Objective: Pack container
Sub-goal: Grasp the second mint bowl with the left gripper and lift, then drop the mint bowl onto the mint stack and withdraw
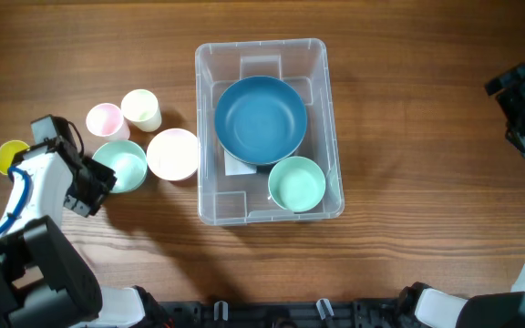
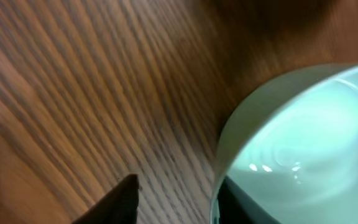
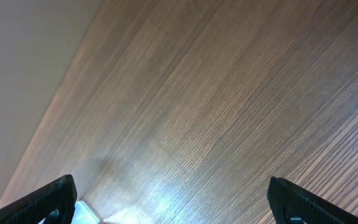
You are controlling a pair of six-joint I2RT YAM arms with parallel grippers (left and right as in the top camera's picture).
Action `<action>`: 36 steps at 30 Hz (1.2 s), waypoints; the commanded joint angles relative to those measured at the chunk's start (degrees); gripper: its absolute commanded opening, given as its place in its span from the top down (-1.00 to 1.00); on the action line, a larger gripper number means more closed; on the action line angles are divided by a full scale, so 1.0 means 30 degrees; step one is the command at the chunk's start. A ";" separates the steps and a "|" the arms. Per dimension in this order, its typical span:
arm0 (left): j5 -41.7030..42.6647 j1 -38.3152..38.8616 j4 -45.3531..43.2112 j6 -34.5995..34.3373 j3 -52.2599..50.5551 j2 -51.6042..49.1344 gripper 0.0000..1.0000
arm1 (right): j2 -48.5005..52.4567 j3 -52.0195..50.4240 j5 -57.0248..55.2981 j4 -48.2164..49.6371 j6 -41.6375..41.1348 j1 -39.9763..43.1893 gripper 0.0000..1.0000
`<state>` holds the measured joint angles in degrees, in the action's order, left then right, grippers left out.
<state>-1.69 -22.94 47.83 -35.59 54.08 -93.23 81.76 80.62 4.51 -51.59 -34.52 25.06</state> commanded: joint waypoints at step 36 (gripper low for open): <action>0.1902 1.8688 0.0029 0.4240 0.4510 0.4182 0.92 | 0.0051 0.0000 0.0095 0.0044 -0.0197 -0.0036 -0.99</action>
<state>4.60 28.29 47.94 -25.45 67.16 -74.32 81.76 80.62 4.51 -51.62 -34.52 25.06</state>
